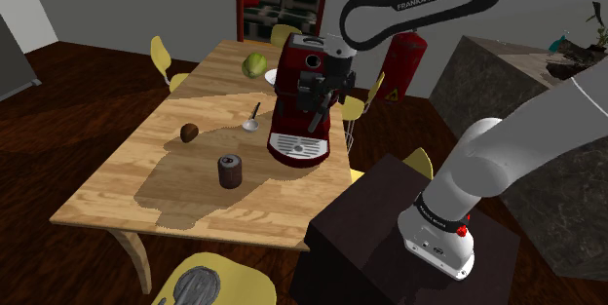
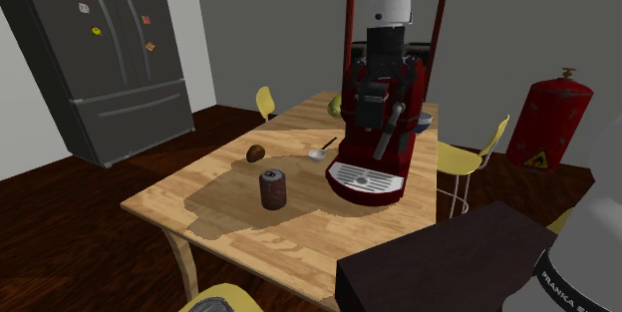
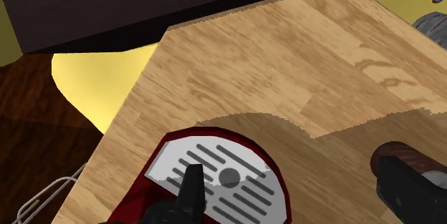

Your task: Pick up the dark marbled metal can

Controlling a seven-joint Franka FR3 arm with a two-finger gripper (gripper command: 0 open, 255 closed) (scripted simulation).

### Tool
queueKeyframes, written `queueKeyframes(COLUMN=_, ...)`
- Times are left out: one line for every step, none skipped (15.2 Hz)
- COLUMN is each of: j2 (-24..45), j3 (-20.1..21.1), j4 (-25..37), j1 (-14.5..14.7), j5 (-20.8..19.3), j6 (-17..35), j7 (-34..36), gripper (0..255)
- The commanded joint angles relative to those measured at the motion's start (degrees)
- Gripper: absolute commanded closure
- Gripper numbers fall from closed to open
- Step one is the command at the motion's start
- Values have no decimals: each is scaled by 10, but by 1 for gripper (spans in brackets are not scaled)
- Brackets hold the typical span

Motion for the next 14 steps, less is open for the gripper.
queueKeyframes(j2=43, j3=13, j4=9, j1=4, j5=3, j6=37, j7=20, gripper=0)
queueKeyframes(j2=63, j3=19, j4=15, j1=6, j5=3, j6=52, j7=30, gripper=0)
queueKeyframes(j2=83, j3=24, j4=22, j1=8, j5=3, j6=67, j7=40, gripper=0)
queueKeyframes(j2=104, j3=30, j4=29, j1=9, j5=2, j6=82, j7=51, gripper=0)
queueKeyframes(j2=125, j3=35, j4=38, j1=11, j5=0, j6=96, j7=61, gripper=0)
queueKeyframes(j2=147, j3=40, j4=47, j1=12, j5=-3, j6=109, j7=72, gripper=0)
queueKeyframes(j2=168, j3=45, j4=57, j1=14, j5=-6, j6=122, j7=82, gripper=0)
queueKeyframes(j2=190, j3=49, j4=68, j1=16, j5=-10, j6=134, j7=93, gripper=0)
queueKeyframes(j2=212, j3=53, j4=80, j1=18, j5=-15, j6=145, j7=105, gripper=0)
queueKeyframes(j2=234, j3=56, j4=92, j1=20, j5=-20, j6=156, j7=116, gripper=0)
queueKeyframes(j2=256, j3=58, j4=105, j1=23, j5=-26, j6=165, j7=128, gripper=0)
queueKeyframes(j2=278, j3=60, j4=119, j1=26, j5=-32, j6=174, j7=139, gripper=0)
queueKeyframes(j2=300, j3=62, j4=134, j1=29, j5=-39, j6=183, j7=150, gripper=0)
queueKeyframes(j2=322, j3=62, j4=149, j1=33, j5=-46, j6=190, j7=162, gripper=0)
